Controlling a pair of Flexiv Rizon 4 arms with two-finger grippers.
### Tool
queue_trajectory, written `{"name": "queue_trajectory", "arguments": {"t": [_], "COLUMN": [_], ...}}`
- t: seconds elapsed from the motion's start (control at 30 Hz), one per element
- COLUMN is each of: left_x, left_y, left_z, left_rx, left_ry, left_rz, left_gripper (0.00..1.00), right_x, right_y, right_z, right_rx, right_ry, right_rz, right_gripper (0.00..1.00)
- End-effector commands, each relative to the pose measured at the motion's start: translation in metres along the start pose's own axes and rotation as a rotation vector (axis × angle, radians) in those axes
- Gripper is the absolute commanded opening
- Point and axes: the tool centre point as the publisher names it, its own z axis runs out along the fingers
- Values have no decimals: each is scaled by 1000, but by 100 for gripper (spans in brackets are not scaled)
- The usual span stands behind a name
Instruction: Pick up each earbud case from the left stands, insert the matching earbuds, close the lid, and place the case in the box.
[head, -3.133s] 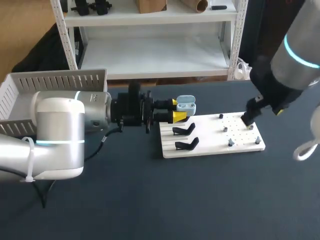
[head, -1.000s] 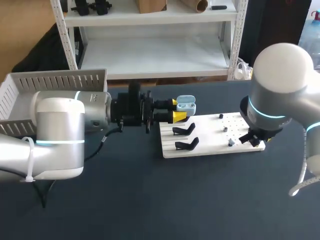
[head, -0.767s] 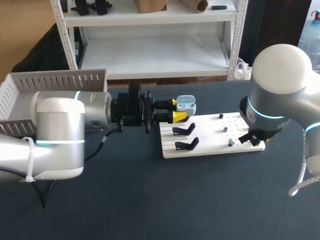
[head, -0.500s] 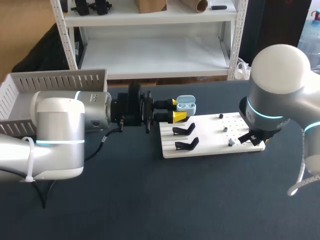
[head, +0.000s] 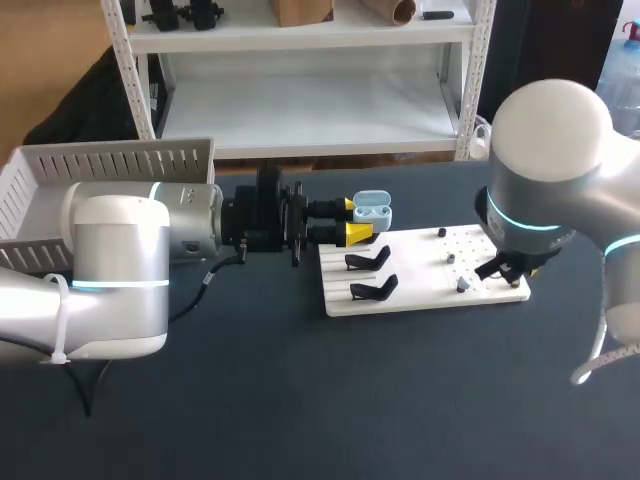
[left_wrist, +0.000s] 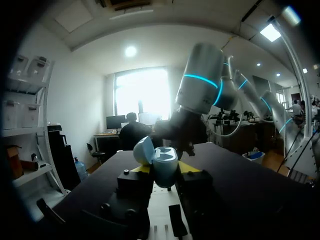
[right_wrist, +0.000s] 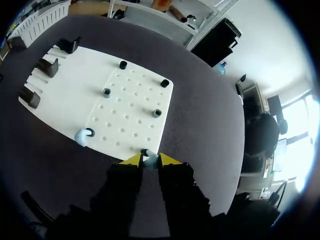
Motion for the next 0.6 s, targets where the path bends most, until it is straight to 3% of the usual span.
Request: {"name": "queue_trajectory", "arguments": {"t": [0.03, 0.37, 0.6], "left_x": [1, 1, 1], "left_y": [-1, -1, -1], "left_z": [0, 0, 0], "left_rx": [-2, -2, -2], "left_ry": [-3, -3, -3], "left_rz": [2, 2, 2], "left_gripper": [0, 0, 0], "right_x": [5, -11, -23], "right_y": [-3, 15, 48], "right_z": [-34, -108, -154], "right_rx": [6, -18, -63], "right_ry": [-2, -8, 110], "right_rz": [-4, -49, -133], "right_gripper": [0, 0, 0]}}
